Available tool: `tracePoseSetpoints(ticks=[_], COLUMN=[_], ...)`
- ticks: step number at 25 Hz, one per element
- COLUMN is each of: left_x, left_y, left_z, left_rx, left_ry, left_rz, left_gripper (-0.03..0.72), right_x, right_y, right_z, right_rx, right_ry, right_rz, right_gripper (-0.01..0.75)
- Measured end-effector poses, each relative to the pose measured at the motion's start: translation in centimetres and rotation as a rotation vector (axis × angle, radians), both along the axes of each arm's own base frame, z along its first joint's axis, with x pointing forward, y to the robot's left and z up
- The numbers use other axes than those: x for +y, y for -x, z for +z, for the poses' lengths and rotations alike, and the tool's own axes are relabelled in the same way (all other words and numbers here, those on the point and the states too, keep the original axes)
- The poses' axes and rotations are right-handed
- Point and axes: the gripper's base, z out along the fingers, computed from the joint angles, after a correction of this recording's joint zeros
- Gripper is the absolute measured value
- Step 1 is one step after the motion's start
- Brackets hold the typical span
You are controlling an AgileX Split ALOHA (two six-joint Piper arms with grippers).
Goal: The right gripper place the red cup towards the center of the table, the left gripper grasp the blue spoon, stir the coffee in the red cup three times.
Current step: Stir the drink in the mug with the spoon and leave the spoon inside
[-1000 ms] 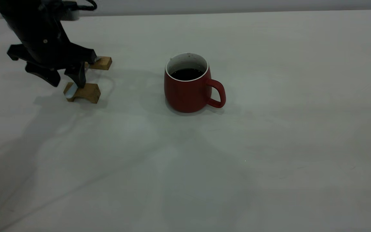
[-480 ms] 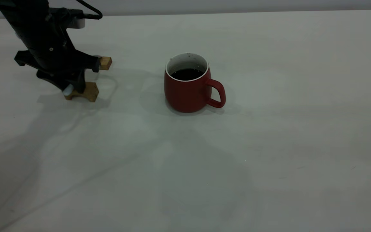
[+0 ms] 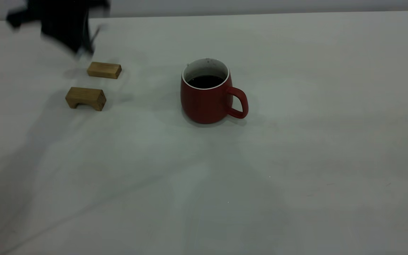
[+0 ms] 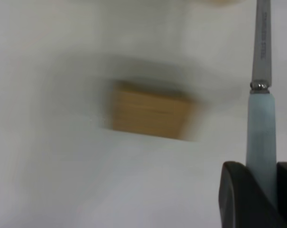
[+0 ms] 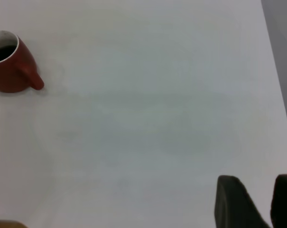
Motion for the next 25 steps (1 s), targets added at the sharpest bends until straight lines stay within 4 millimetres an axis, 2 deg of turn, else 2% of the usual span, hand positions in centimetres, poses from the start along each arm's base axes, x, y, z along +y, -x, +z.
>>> tracePoseSetpoints(ticks=[3,7,10,12,15,18,25], left_x=[-2.0,-4.6,-5.9,-6.6,-8.0,-9.2,-9.4], left_y=[0.0,1.1,1.3,1.4,1.6,1.6,0.8], left_z=[3.9,6.0,7.5,7.9,7.1,4.9,0.5], left_rx=[0.098,0.463,0.725,0.831,0.913,0.963,0.971], left_ry=[0.242,0.589,0.752,0.789,0.783,0.753,0.719], left_rz=[0.171,0.551,0.794,0.878,0.915,0.934,0.999], left_gripper=[0.177,0.177,0.177,0.177,0.177,0.177,0.177], right_x=[0.0,0.0,0.0,0.0,0.0,0.0,0.0], right_y=[0.0,0.0,0.0,0.0,0.0,0.0,0.0], right_z=[0.0,0.0,0.0,0.0,0.0,0.0,0.0], right_rx=[0.0,0.0,0.0,0.0,0.0,0.0,0.0], right_ry=[0.0,0.0,0.0,0.0,0.0,0.0,0.0], right_rz=[0.0,0.0,0.0,0.0,0.0,0.0,0.0], right_gripper=[0.238,0.238,0.238,0.238,0.238,0.238,0.238])
